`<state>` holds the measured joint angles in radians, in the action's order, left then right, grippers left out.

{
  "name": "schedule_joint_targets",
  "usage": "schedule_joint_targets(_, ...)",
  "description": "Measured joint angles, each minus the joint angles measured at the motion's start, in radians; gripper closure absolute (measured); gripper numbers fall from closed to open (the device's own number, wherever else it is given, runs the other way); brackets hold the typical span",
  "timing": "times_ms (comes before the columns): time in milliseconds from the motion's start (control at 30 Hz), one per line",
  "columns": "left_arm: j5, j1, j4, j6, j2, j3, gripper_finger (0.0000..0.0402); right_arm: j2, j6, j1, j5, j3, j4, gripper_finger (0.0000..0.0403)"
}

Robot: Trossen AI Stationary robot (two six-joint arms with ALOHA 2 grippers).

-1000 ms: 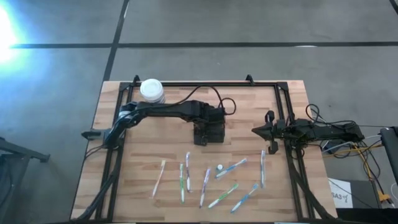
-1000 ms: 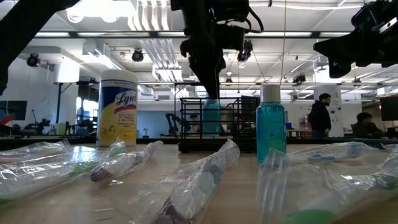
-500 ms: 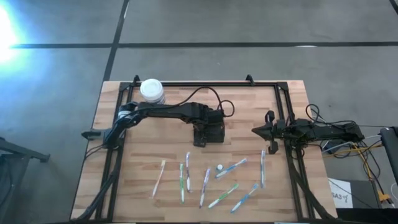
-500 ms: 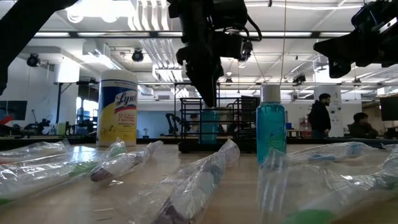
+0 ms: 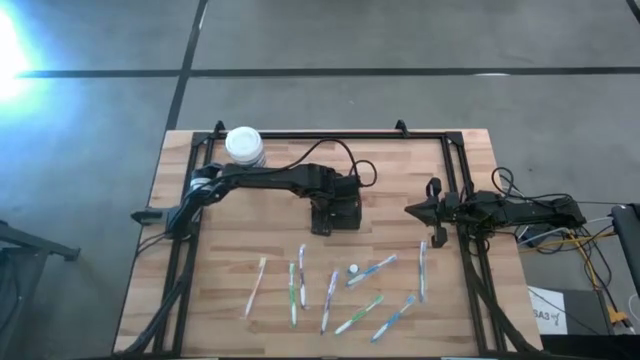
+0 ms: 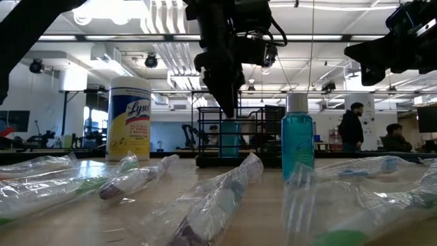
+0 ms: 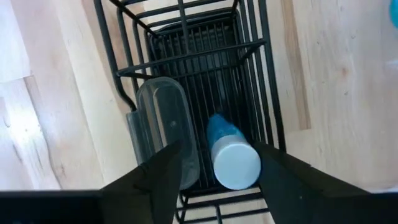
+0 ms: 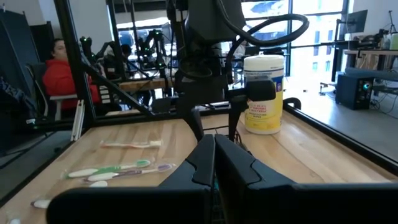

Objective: Pick & Place toothbrushing station
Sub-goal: Put the left mouthwash into the black mesh organizer, then put the mouthwash into the black mesh organizer

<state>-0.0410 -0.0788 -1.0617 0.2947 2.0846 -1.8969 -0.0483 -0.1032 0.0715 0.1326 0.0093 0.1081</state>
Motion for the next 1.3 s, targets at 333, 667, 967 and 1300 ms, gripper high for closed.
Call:
schedule_joint_targets(333, 0.001, 0.0, 0.003, -0.006, -0.054, -0.005, 0.0195, 0.0, -0.001, 0.0, 0.0, 0.0, 0.0, 0.0394)
schedule_joint_targets(667, 0.042, 0.049, 0.109, -0.149, -0.395, 0.184, 0.0234, -0.001, -0.024, 0.0, -0.002, 0.0, -0.007, 0.0394)
schedule_joint_targets(967, 0.02, 0.134, 0.888, -0.376, -1.023, 1.054, 0.0388, 0.0, -0.077, -0.001, -0.002, 0.0, -0.049, 0.0394)
schedule_joint_targets(1300, -0.04, 0.135, 1.358, -0.481, -1.468, 1.584, 0.0397, 0.0, -0.056, 0.0, -0.002, 0.0, -0.045, 0.0394)
